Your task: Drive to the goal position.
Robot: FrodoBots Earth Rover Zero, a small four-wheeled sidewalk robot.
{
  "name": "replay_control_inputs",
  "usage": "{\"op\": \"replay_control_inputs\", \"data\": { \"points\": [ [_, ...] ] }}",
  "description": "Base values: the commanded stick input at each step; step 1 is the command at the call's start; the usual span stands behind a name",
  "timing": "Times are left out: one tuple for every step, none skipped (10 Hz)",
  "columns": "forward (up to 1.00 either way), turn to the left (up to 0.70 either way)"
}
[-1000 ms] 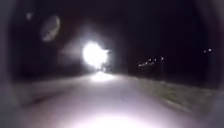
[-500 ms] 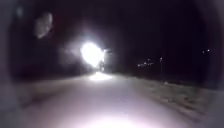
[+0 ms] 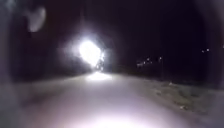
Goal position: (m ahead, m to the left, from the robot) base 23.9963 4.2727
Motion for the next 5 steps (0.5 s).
{"op": "replay_control_inputs", "data": {
  "points": [
    [1.0, 0.0],
    [1.0, 0.0],
    [1.0, 0.0],
    [1.0, 0.0],
    [1.0, 0.0]
  ]
}}
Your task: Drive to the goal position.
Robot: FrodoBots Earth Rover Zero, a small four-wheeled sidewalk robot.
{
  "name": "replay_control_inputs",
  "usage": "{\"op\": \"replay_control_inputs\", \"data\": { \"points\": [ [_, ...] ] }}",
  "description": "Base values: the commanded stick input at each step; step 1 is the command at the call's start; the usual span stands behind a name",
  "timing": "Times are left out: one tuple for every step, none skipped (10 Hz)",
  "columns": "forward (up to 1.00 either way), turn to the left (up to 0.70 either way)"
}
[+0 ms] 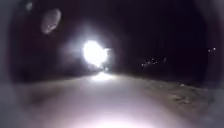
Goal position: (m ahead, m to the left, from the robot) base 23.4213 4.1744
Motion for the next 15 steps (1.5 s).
{"op": "replay_control_inputs", "data": {
  "points": [
    [1.0, 0.0],
    [1.0, 0.0],
    [1.0, 0.0],
    [1.0, 0.0],
    [1.0, 0.0],
    [1.0, 0.0],
    [1.0, 0.0],
    [1.0, 0.0],
    [1.0, 0.0],
    [1.0, 0.0],
    [1.0, 0.0],
    [1.0, 0.0],
    [1.0, 0.0],
    [1.0, 0.0],
    [1.0, 0.0]
  ]
}}
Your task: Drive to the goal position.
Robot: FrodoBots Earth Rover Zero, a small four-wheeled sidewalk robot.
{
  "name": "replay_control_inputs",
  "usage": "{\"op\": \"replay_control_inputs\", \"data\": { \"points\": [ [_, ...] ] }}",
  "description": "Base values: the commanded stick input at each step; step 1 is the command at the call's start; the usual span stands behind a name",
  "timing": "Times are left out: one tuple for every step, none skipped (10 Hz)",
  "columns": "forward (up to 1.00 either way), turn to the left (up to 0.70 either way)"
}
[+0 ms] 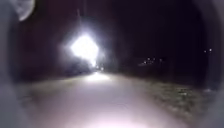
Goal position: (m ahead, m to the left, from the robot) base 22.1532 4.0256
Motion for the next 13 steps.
{"op": "replay_control_inputs", "data": {
  "points": [
    [1.0, 0.0],
    [1.0, 0.13],
    [1.0, 0.38],
    [1.0, 0.34],
    [1.0, 0.2],
    [1.0, 0.01],
    [1.0, 0.0],
    [1.0, 0.0],
    [1.0, 0.0],
    [1.0, 0.0],
    [1.0, 0.15],
    [1.0, 0.35],
    [1.0, 0.4]
  ]
}}
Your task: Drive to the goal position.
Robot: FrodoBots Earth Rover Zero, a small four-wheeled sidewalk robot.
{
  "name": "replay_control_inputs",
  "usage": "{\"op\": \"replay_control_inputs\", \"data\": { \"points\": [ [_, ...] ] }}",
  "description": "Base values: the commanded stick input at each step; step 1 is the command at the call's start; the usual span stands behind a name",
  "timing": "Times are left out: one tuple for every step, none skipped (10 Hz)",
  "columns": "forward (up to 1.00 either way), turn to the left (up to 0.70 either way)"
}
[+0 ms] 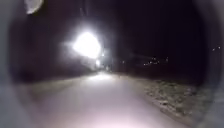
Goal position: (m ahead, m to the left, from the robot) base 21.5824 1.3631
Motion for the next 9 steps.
{"op": "replay_control_inputs", "data": {
  "points": [
    [1.0, 0.36],
    [1.0, 0.21],
    [1.0, 0.03],
    [1.0, 0.0],
    [1.0, 0.0],
    [1.0, 0.0],
    [1.0, 0.0],
    [1.0, 0.0],
    [1.0, 0.0]
  ]
}}
